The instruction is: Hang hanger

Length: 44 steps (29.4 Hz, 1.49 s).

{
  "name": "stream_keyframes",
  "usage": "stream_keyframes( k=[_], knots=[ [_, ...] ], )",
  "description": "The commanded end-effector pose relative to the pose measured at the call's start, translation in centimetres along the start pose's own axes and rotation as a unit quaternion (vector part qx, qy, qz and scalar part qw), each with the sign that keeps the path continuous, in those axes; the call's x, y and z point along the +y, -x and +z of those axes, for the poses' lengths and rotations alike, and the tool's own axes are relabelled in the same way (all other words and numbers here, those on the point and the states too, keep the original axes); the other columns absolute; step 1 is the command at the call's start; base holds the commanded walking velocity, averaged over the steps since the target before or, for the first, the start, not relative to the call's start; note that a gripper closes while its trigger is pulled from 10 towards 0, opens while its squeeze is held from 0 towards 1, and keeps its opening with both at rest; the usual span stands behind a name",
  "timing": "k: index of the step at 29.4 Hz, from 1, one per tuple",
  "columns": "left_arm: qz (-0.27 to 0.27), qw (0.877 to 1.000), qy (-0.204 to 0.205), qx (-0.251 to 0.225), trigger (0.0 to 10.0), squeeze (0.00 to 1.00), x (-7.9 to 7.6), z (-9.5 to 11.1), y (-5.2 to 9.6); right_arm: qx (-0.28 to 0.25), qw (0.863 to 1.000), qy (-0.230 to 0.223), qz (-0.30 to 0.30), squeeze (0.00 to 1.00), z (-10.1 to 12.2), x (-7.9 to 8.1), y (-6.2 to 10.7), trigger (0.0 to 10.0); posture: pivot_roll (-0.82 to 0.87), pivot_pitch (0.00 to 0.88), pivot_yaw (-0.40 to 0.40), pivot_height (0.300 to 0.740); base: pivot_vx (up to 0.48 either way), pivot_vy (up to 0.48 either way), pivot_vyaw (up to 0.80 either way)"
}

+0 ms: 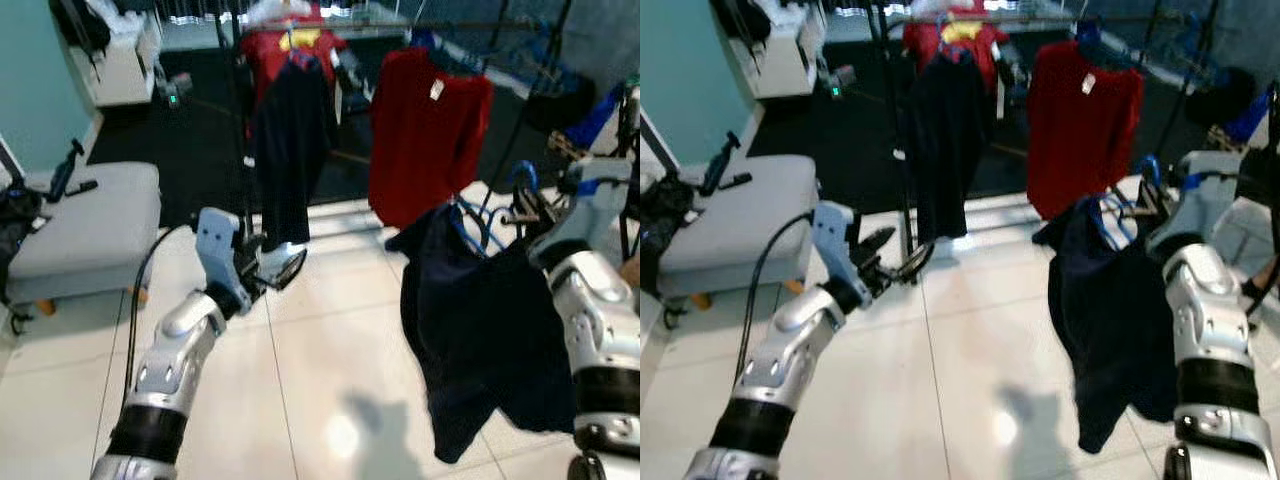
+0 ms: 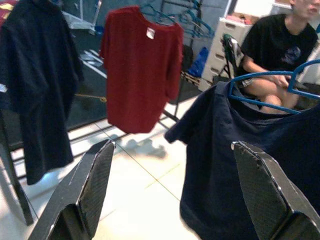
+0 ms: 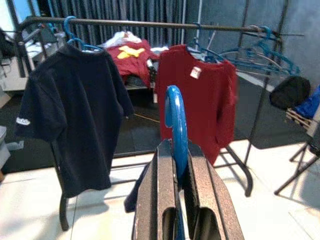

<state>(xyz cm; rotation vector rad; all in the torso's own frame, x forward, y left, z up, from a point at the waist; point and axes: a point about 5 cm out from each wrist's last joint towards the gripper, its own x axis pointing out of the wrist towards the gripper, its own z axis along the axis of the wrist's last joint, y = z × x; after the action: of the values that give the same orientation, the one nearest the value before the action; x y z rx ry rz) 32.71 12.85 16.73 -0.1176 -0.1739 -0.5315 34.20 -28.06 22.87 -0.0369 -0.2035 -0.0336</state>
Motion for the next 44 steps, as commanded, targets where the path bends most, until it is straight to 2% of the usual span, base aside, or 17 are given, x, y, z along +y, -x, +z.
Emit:
stream_keyframes(
  k=[1,18,21,22,26,29,39,44],
  knots=[
    [-0.002,1.0,-0.005,0.011,10.0,0.0,-0.1,-0.3,0.2,-0.009,1.0,0.0,0.003,0.0,0.5,0.1,-0.1,10.0,0.02,0.074,-0.029,0.74,0.371,0.0,0.0],
    [-0.006,1.0,-0.008,0.017,10.0,0.0,-0.2,-0.5,0.2,-0.012,1.0,-0.005,-0.004,0.0,0.7,-0.3,0.1,10.0,0.02,0.078,-0.02,0.74,0.39,0.0,-0.7],
    [0.011,0.999,-0.015,0.026,10.0,0.0,0.2,-0.8,0.4,-0.015,1.0,-0.004,-0.004,0.0,0.7,-0.2,0.1,10.0,0.02,0.078,-0.02,0.74,0.394,0.0,-0.18],
    [0.038,0.998,-0.024,0.04,10.0,0.0,0.9,-1.2,0.7,-0.017,1.0,-0.003,-0.001,0.0,0.7,0.0,0.2,10.0,0.02,0.078,-0.021,0.74,0.412,0.0,0.0],
    [0.049,0.997,-0.026,0.047,10.0,0.0,1.1,-1.4,0.9,-0.017,1.0,-0.003,0.0,0.0,0.6,0.1,0.2,10.0,0.02,0.078,-0.021,0.74,0.463,0.0,0.0],
    [0.097,0.992,-0.036,0.068,10.0,0.0,2.2,-2.3,2.3,-0.013,1.0,-0.003,0.011,0.0,0.3,0.6,0.3,10.0,0.02,0.078,-0.023,0.74,0.48,0.0,0.0],
    [0.147,0.984,-0.055,0.086,10.0,0.0,3.6,-2.7,3.5,-0.018,0.999,-0.002,0.03,0.0,0.2,1.3,0.5,10.0,0.02,0.079,-0.025,0.74,0.48,0.0,0.0],
    [0.167,0.98,-0.063,0.092,10.0,0.0,4.3,-2.8,3.9,-0.028,0.999,-0.009,0.043,0.0,0.5,1.6,0.6,10.0,0.02,0.079,-0.023,0.74,0.48,0.0,0.64]
  ],
)
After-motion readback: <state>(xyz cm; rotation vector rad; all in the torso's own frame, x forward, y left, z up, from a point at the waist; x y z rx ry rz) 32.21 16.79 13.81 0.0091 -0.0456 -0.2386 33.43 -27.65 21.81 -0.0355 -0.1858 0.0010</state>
